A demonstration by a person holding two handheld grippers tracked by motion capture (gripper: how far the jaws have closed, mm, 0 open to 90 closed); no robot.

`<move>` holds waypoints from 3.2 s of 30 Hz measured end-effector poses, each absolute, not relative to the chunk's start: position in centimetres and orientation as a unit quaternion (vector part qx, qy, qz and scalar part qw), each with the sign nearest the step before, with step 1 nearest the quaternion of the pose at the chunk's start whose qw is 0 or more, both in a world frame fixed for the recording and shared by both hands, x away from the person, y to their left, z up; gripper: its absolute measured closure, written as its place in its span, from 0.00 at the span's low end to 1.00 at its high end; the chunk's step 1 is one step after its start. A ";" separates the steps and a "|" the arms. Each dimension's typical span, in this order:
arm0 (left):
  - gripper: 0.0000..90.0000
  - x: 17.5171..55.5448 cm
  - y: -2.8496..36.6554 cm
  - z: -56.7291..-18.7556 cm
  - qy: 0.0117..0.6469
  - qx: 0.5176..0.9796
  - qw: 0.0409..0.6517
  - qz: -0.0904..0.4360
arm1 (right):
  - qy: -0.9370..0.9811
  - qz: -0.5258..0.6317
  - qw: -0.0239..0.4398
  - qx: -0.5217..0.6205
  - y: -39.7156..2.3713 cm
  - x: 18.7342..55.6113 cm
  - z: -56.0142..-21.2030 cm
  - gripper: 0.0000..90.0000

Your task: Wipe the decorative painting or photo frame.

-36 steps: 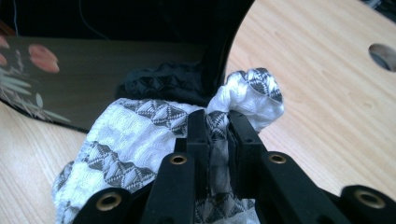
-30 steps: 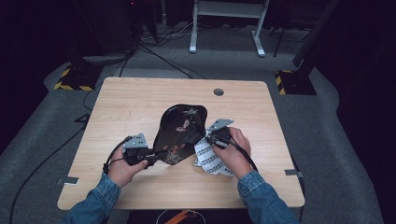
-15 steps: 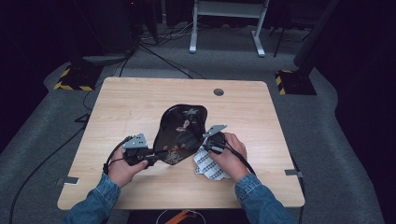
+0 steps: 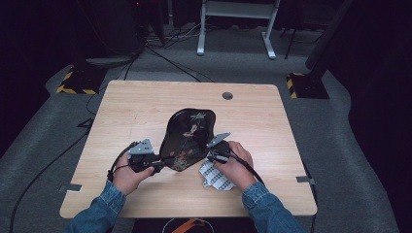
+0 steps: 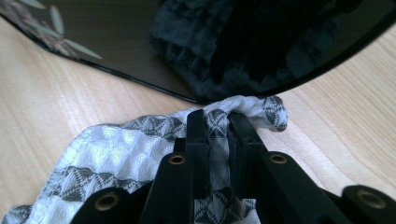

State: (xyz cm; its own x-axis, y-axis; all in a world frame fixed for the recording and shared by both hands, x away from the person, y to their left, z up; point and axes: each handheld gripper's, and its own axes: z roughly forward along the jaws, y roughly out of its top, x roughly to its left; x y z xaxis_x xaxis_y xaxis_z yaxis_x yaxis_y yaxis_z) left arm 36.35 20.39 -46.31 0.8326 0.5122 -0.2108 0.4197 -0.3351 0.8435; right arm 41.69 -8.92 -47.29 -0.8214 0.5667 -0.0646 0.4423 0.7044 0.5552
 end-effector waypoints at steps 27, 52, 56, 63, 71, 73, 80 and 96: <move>0.87 37.3 20.1 -46.1 0.288 0.805 0.514 0.077 | 0.911 0.344 0.092 0.206 -9.0 38.7 -44.2 0.90; 0.80 37.2 20.1 -46.1 0.297 0.794 0.529 0.046 | 0.910 0.376 0.056 0.162 -5.5 37.1 -46.4 0.61; 0.70 36.9 20.2 -45.8 0.296 0.785 0.541 0.056 | 0.893 0.405 0.069 0.187 -6.6 37.4 -45.5 0.55; 0.59 36.2 21.0 -45.3 0.311 0.769 0.554 0.070 | 0.853 0.448 0.092 0.252 -9.3 38.8 -43.4 0.51; 0.56 35.6 21.2 -45.5 0.327 0.769 0.542 0.085 | 0.821 0.449 0.147 0.319 -12.5 41.6 -41.4 0.51; 0.56 35.6 21.2 -45.7 0.330 0.769 0.540 0.088 | 0.820 0.451 0.143 0.324 -12.7 42.1 -41.4 0.47; 0.58 35.4 20.9 -46.1 0.345 0.767 0.534 0.090 | 0.822 0.450 0.136 0.322 -12.6 44.0 -40.9 0.44; 0.83 35.5 20.7 -46.0 0.346 0.760 0.543 0.091 | 0.831 0.466 0.101 0.287 -11.5 45.8 -40.6 0.39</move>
State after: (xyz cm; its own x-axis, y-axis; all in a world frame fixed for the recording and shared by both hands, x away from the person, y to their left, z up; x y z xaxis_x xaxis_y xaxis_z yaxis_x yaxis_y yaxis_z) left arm 35.46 20.71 -46.05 0.7439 0.6247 -0.2375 0.4272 -0.1712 0.8878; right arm 45.80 -11.53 -40.56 -0.8148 0.5713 0.0986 0.3823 0.4016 0.8322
